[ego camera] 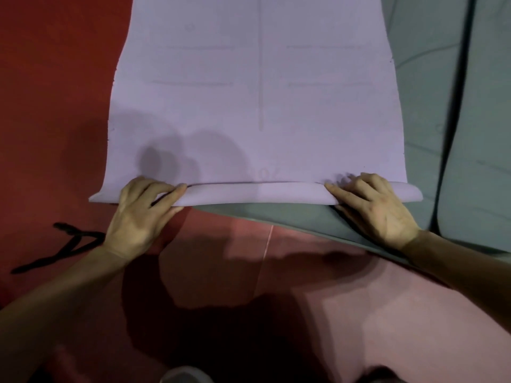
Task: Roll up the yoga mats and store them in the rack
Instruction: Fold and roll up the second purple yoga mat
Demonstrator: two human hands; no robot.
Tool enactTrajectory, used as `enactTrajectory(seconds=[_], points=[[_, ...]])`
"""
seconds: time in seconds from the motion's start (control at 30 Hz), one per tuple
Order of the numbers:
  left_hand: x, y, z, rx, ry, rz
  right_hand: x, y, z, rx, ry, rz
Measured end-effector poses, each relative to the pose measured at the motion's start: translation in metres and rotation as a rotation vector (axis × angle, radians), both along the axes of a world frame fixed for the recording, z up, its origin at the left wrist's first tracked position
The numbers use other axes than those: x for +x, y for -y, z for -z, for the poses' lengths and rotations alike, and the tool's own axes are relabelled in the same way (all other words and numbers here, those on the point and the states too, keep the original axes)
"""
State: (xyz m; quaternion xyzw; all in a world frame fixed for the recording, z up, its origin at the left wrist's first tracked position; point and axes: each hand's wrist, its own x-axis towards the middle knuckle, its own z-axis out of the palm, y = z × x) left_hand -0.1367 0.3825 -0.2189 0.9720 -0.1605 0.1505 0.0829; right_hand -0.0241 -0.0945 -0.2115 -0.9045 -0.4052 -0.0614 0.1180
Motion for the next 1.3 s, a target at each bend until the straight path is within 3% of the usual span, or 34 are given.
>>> enactTrajectory(seconds=[0.27,0.53,0.77,0.9,1.03,1.2,1.3], points=[[-0.008,0.010,-0.022,-0.066,-0.059,-0.043,-0.001,0.009,-0.022,0.020,-0.070,-0.028],[0.016,0.006,-0.035,-0.139,-0.373,-0.077,0.017,0.006,-0.028,-0.083,-0.250,-0.002],[0.057,0.004,-0.043,-0.369,-0.490,-0.135,0.052,0.001,-0.029,0.040,-0.434,0.122],[0.066,-0.004,-0.033,-0.221,-0.396,-0.112,0.049,-0.001,-0.026,0.053,-0.204,0.142],[0.061,0.000,-0.028,-0.053,-0.143,-0.149,0.027,-0.009,-0.020,0.044,0.003,0.259],[0.035,0.014,-0.014,-0.064,0.077,-0.234,0.003,0.000,-0.010,-0.082,0.007,0.226],[0.016,0.006,-0.009,-0.012,0.091,-0.139,0.008,0.005,-0.004,-0.082,0.030,0.210]])
